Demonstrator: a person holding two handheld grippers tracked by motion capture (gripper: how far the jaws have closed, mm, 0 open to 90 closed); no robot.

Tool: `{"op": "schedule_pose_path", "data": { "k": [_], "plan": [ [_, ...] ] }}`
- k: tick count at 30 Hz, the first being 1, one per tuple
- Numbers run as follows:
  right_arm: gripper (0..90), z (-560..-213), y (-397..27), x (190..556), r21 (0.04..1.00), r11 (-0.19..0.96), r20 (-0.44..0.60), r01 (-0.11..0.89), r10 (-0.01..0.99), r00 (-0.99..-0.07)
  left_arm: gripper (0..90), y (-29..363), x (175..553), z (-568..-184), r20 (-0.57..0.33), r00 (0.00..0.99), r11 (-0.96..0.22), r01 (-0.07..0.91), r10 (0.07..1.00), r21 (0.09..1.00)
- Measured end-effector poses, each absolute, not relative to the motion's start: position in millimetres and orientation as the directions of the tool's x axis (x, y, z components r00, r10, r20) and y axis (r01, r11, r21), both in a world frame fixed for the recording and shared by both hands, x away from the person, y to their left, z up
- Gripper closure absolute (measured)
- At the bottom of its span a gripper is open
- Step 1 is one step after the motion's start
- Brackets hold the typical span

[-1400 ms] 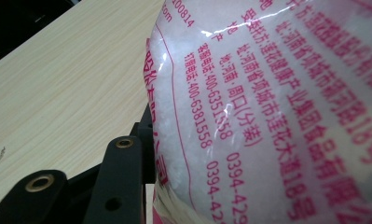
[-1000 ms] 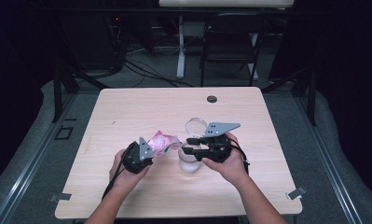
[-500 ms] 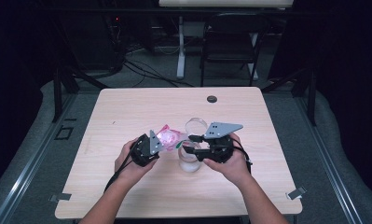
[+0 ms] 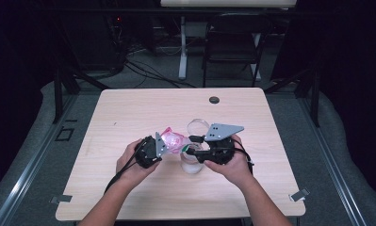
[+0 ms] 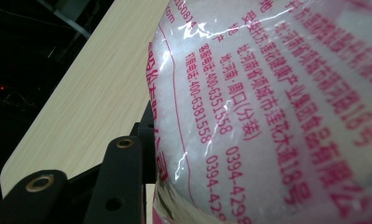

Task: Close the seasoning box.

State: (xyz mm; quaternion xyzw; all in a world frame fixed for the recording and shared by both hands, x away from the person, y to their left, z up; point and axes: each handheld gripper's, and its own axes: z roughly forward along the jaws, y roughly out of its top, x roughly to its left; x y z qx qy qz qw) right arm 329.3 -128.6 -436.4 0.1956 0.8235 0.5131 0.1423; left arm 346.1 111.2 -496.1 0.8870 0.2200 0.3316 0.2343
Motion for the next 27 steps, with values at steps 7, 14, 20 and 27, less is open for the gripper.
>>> {"op": "schedule_pose_path", "data": {
  "k": [7,14,20,27],
  "plan": [
    [68.1,-438.9,-124.6,328.8,0.889,0.421,-0.030,0.182,0.450,-0.892,60.5,106.1,345.2,-493.4,0.504,0.680,-0.804,0.219,0.532,0.553],
    [77.2,-440.0,-125.1,329.8,0.883,0.427,-0.025,0.195,0.458,-0.889,60.5,104.8,345.2,-493.8,0.513,0.677,-0.807,0.212,0.528,0.551],
    [85.6,-440.5,-125.5,330.1,0.880,0.425,-0.010,0.210,0.460,-0.888,60.5,104.5,345.0,-494.7,0.519,0.673,-0.808,0.206,0.527,0.552],
    [89.6,-440.4,-126.0,330.1,0.878,0.420,0.012,0.229,0.459,-0.888,60.9,105.0,342.6,-493.7,0.542,0.661,-0.816,0.194,0.519,0.545]
  ]
}}
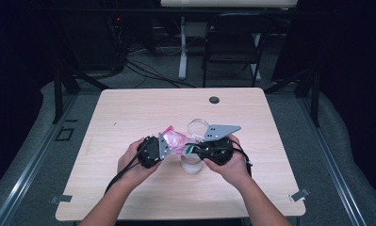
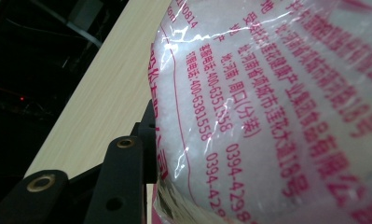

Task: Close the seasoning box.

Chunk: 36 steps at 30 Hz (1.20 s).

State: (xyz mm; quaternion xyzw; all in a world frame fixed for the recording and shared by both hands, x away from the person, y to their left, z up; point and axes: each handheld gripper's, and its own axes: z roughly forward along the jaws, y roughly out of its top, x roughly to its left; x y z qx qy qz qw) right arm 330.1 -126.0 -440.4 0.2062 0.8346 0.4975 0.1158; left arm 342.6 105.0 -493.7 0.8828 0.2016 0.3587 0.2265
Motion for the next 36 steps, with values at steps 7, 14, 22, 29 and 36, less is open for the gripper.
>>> {"op": "schedule_pose_path", "data": {
  "k": [7,14,22,29,36],
  "plan": [
    [90.0,-441.6,-127.1,331.3,0.877,0.417,0.021,0.239,0.464,-0.885,61.0,103.4,341.0,-492.3,0.583,0.640,-0.835,0.178,0.500,0.521],
    [90.0,-441.9,-127.5,331.7,0.876,0.416,0.023,0.242,0.466,-0.884,61.0,103.2,340.1,-490.3,0.621,0.622,-0.855,0.165,0.477,0.492],
    [90.0,-445.2,-128.1,334.3,0.875,0.412,0.034,0.254,0.471,-0.881,61.0,104.9,337.3,-482.9,0.696,0.575,-0.890,0.138,0.430,0.435],
    [90.0,-445.9,-127.8,334.5,0.876,0.409,0.040,0.257,0.469,-0.882,61.1,105.3,335.9,-479.0,0.742,0.538,-0.906,0.112,0.401,0.408],
    [90.0,-447.1,-126.1,333.9,0.874,0.415,0.038,0.254,0.462,-0.886,61.2,106.5,334.2,-476.4,0.789,0.491,-0.922,0.088,0.369,0.377]
  ]
}}
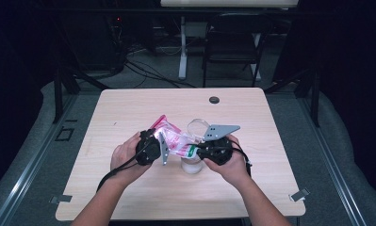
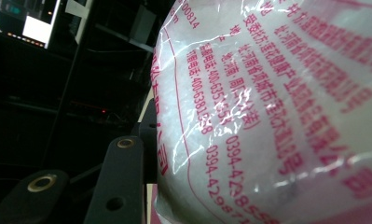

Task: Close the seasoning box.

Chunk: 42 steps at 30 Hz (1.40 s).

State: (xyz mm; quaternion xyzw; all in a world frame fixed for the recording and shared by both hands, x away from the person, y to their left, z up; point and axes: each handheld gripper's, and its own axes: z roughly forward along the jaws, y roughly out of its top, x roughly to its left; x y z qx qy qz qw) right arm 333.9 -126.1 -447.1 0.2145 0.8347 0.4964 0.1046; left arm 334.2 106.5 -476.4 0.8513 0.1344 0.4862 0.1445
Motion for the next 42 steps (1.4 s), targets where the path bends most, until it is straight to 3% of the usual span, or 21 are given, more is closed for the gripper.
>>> {"op": "schedule_pose_path", "data": {
  "k": [42],
  "plan": [
    [90.0,-460.6,-123.7,341.8,0.833,0.468,0.081,0.295,0.424,-0.902,61.5,101.0,337.4,-474.3,0.881,0.392,-0.963,0.052,0.265,0.266]
  ]
}}
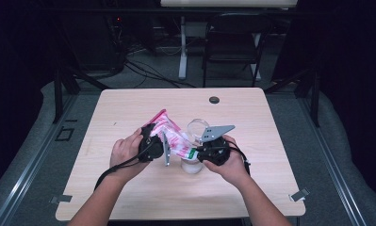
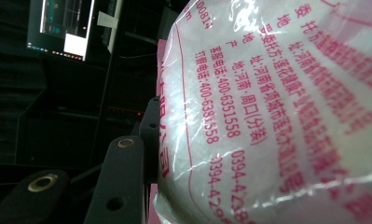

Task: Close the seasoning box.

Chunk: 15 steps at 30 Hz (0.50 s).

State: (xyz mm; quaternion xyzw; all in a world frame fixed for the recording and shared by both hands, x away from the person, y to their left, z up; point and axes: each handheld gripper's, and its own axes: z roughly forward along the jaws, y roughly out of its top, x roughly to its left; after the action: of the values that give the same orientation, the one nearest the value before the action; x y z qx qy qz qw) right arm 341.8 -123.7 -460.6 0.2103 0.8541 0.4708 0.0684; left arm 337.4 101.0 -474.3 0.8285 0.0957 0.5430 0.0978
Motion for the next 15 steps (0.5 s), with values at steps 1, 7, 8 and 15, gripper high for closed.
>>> {"op": "schedule_pose_path", "data": {
  "k": [1,7,8,15],
  "plan": [
    [90.0,-460.6,-123.7,341.8,0.833,0.468,0.082,0.296,0.424,-0.902,61.5,101.1,337.3,-474.3,0.882,0.391,-0.963,0.051,0.264,0.265],
    [90.0,-461.1,-123.7,342.2,0.833,0.466,0.086,0.299,0.425,-0.901,61.6,100.8,336.2,-474.0,0.890,0.379,-0.966,0.050,0.254,0.255],
    [90.0,-461.2,-123.9,342.4,0.832,0.467,0.085,0.300,0.426,-0.901,61.6,100.7,336.1,-474.0,0.891,0.378,-0.966,0.049,0.253,0.254],
    [90.0,-462.3,-124.9,343.5,0.830,0.468,0.087,0.303,0.428,-0.900,61.6,100.0,335.1,-474.3,0.900,0.364,-0.970,0.045,0.239,0.240]
  ]
}}
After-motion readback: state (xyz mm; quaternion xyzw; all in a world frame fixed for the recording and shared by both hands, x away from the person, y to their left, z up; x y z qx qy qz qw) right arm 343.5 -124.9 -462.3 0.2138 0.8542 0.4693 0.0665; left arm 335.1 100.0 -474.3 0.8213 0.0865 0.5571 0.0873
